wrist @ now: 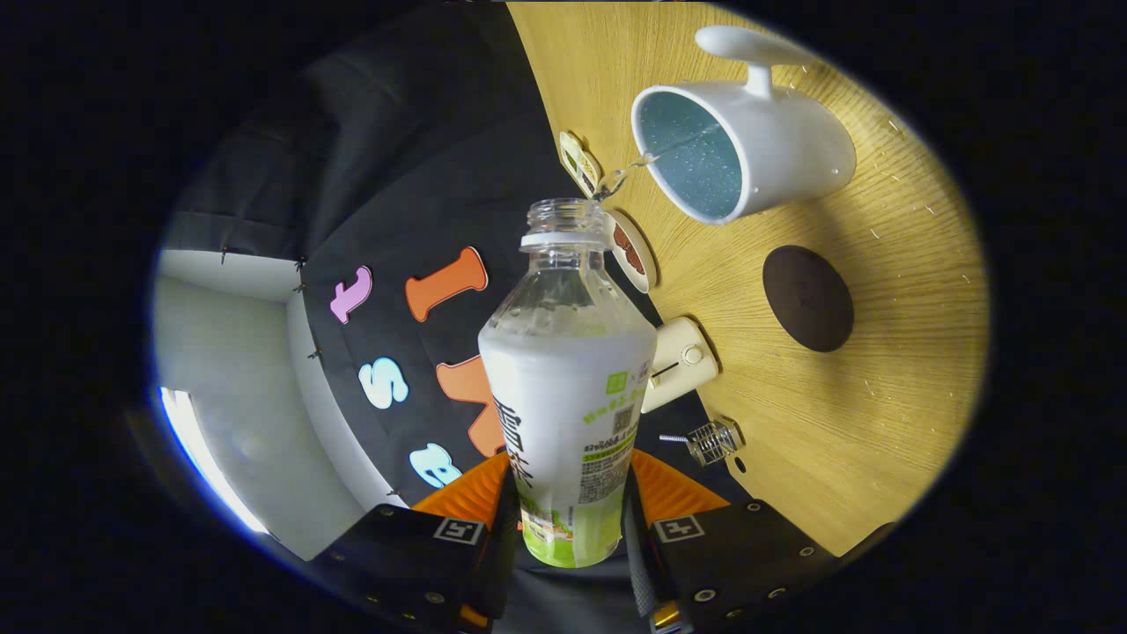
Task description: Take the bottle from table, then pour the juice into the cup, finally place the bottle on the coaster
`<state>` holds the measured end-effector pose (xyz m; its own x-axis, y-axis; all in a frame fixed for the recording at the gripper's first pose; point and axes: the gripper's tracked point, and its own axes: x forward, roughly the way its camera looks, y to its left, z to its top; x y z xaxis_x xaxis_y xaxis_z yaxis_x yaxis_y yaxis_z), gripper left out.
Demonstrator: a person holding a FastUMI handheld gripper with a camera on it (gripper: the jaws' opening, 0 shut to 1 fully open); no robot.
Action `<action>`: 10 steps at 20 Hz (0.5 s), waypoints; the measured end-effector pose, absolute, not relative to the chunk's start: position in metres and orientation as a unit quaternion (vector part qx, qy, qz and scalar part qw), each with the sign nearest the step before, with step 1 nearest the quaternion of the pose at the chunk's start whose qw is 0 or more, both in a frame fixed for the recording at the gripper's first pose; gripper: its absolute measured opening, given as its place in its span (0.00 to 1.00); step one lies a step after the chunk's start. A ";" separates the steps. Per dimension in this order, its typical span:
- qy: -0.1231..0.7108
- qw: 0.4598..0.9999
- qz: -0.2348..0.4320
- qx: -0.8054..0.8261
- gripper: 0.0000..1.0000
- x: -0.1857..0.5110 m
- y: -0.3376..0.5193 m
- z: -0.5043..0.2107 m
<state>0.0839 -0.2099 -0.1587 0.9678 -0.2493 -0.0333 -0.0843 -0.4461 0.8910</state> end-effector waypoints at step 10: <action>-0.119 0.482 -0.075 0.865 0.55 0.080 -0.217 -0.153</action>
<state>0.0804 -0.2174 -0.1535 0.9604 -0.2781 -0.0152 -0.1331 -0.5061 0.8521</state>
